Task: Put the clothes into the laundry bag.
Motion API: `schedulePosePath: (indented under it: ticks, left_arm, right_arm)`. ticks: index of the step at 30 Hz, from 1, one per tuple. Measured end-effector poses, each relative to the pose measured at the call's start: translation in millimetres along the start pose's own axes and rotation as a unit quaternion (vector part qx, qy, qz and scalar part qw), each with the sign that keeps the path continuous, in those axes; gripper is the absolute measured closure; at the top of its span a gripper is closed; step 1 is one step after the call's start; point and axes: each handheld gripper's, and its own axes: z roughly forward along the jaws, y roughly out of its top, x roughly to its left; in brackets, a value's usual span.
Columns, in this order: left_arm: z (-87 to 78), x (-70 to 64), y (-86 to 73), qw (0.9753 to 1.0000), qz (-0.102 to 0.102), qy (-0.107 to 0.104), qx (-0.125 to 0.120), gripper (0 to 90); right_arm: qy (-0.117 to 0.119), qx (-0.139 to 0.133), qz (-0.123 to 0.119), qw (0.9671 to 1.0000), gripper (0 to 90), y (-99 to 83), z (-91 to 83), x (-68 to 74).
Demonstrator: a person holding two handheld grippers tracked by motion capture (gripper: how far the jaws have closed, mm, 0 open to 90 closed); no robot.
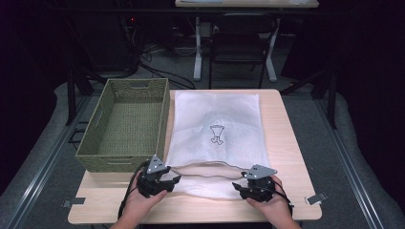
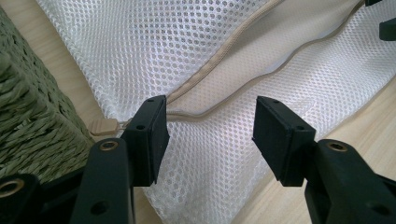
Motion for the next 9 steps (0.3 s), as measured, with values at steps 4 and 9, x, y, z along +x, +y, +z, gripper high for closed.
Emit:
schedulePosePath:
  ticks: [4, 9]
  left_arm:
    - [0.2, 0.7, 0.1, 1.0, 0.002, -0.005, 0.002, 45.2]
    - [1.8, 0.7, 0.7, 1.0, 0.002, -0.004, 0.001, 45.2]
  right_arm:
    - [-0.001, 0.001, 0.003, 1.0, 46.7, -0.5, -0.3, -0.7]
    - [-0.004, 0.0, 0.006, 1.0, 46.2, -1.1, -0.7, -1.2]
